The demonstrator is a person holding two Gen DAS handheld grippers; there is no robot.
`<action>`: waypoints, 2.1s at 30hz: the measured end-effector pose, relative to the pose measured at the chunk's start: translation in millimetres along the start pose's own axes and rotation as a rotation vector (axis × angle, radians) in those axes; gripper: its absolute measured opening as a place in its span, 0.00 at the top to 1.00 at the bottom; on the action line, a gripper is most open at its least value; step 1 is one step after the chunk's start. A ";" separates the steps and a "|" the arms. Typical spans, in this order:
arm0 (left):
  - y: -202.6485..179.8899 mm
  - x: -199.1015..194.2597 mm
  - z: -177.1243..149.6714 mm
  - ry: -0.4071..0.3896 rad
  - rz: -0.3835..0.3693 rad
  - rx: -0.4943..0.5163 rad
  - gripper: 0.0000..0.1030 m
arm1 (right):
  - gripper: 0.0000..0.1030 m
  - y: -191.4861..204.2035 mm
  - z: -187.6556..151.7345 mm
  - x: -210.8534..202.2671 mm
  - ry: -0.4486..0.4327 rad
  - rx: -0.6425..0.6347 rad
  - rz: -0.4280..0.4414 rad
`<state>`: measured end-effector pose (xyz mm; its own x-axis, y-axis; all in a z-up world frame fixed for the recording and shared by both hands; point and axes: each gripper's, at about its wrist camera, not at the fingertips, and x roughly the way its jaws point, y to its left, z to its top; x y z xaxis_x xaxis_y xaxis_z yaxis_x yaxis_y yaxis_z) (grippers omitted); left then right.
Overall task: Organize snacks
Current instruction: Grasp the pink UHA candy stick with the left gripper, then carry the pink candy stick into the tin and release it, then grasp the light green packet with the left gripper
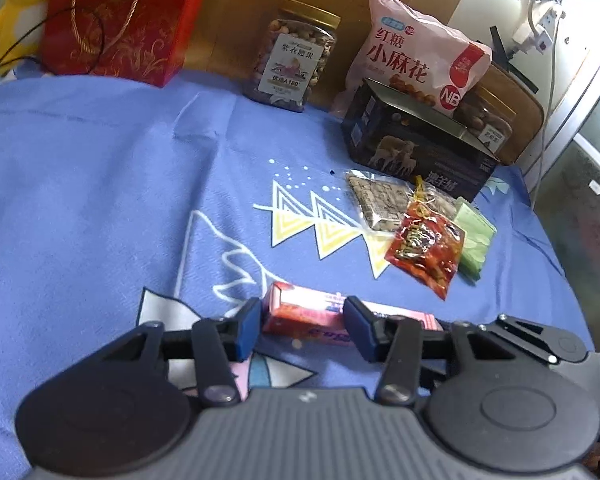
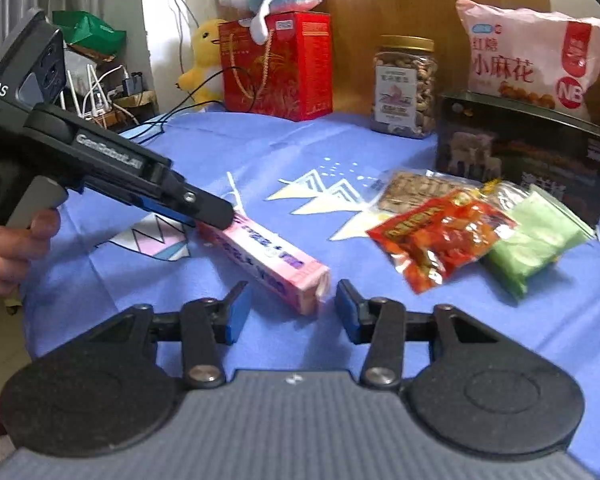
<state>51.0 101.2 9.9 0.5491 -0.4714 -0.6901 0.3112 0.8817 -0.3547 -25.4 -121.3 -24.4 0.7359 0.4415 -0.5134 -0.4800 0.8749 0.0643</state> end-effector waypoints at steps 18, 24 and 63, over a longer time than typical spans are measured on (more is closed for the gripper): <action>-132.6 73.3 141.2 -0.101 -0.147 0.204 0.56 | 0.70 -107.8 57.5 -37.9 -0.208 0.047 -0.348; -154.9 121.8 182.7 -0.122 -0.132 0.216 0.56 | 0.70 -162.8 87.9 -15.3 -0.234 0.041 -0.426; -86.9 60.8 20.6 0.074 -0.247 0.136 0.55 | 0.87 -120.4 -14.8 -54.7 -0.065 0.549 -0.051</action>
<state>73.3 -4.5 11.8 0.3876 -0.6643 -0.6391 0.5322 0.7274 -0.4332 -14.9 -253.7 -16.7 0.7879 0.3917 -0.4751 -0.1363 0.8634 0.4858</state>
